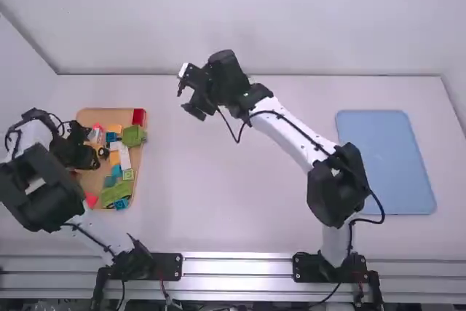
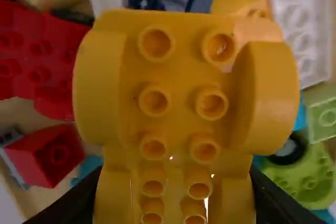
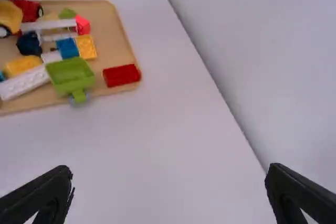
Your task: Assemble lego blocks to make yellow taxi
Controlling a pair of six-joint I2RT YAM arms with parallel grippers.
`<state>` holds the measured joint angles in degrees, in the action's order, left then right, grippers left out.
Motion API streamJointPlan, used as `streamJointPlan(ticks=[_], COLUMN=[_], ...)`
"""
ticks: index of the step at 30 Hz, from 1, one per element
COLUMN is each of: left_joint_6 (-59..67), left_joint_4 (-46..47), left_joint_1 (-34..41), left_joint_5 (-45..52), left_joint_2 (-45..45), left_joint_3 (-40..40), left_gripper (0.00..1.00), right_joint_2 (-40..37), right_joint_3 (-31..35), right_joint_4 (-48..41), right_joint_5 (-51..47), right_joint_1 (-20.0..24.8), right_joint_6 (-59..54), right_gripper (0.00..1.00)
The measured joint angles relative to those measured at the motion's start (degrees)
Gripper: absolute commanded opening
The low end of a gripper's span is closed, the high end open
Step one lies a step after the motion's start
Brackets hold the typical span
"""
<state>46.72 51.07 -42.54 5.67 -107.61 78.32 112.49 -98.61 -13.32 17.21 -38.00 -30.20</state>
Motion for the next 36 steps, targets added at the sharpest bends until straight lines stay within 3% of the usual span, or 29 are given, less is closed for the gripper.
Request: streamJointPlan(ticks=[4, 5, 8, 13, 19, 21, 30, 33, 36], left_joint_6=[-1.42, -1.77, -1.38, 0.02, -1.22, -1.79, -0.46, -0.31, -0.04], left_joint_4=[-4.94, -6.23, -9.79, -11.98, -15.69, -15.72, -17.68, -19.78, -20.72], left_joint_1=[7.45, 11.1, 22.95, 37.94, 52.98, 55.78, 70.82, 73.99, 75.89], left_joint_5=[0.33, 0.37, 1.18, 1.66, 2.08, 2.05, -0.02, -1.95, -3.41], left_joint_2=[7.21, 9.92, 14.93, 15.43, 11.21, 9.6, -1.36, -3.45, -4.15], left_joint_3=[-3.32, -4.76, -7.65, -10.14, -11.08, -11.1, -11.1, -11.1, -11.1], left_gripper=[0.03, 0.07, 0.02, 0.02, 0.02, 0.02, 0.03, 0.07, 0.21], right_joint_2=[-3.32, -4.61, -7.69, -10.58, -17.68, -20.59, -37.29, -40.46, -42.6], right_joint_3=[0.02, 0.02, 0.02, 0.92, 9.88, 13.55, 35.91, 41.11, 44.5], right_joint_4=[-5.42, -6.82, -10.75, -17.68, -21.79, -19.63, 7.93, 14.34, 19.02], right_joint_5=[1.44, 2.67, 7.26, 17.4, 32.26, 35.17, 42.66, 42.82, 41.64], right_joint_1=[1.44, 1.92, 4.07, 9.77, 19.28, 21.03, 24.92, 25.75, 26.01], right_joint_6=[0.09, -0.04, -0.39, -4.92, -14.23, -15.54, -6.49, -2.05, 2.56], right_gripper=[0.98, 0.98, 0.98, 0.98, 0.98, 0.98, 0.98, 0.98, 0.98])
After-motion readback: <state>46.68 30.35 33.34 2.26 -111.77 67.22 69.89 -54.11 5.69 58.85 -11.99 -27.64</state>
